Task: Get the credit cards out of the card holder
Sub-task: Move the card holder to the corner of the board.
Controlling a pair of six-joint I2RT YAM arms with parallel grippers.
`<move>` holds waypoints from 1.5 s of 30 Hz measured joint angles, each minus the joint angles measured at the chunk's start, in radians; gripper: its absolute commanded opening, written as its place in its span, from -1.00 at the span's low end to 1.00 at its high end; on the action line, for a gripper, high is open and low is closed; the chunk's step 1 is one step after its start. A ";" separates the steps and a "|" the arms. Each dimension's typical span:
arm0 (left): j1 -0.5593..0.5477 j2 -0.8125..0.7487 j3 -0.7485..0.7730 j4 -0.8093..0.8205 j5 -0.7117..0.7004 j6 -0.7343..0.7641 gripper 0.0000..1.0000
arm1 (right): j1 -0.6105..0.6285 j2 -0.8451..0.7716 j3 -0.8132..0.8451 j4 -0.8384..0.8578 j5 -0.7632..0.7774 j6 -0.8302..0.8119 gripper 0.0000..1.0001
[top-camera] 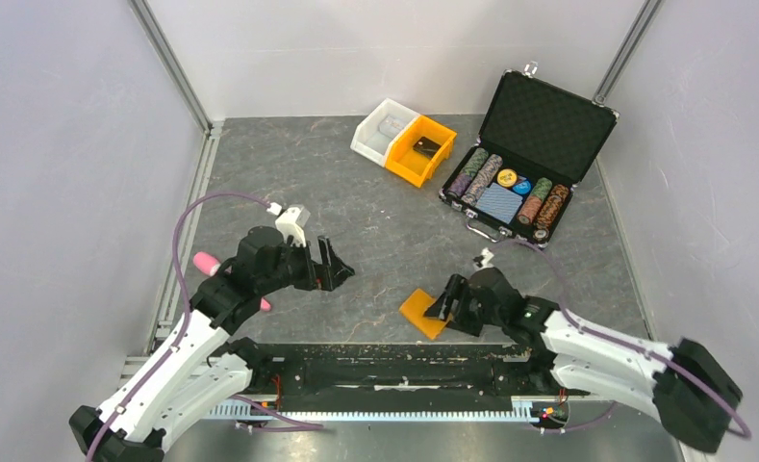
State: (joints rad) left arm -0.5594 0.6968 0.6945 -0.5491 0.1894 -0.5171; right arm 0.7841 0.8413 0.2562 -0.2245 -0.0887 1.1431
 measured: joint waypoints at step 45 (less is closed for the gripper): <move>0.002 -0.028 -0.026 -0.063 -0.053 -0.153 0.99 | 0.423 0.568 0.428 0.129 0.371 -0.857 -0.03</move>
State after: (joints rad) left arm -0.5575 0.6685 0.6685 -0.6117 0.1368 -0.6697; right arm 1.2076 1.4094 0.6846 -0.0959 0.2825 0.2863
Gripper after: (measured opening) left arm 0.991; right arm 0.499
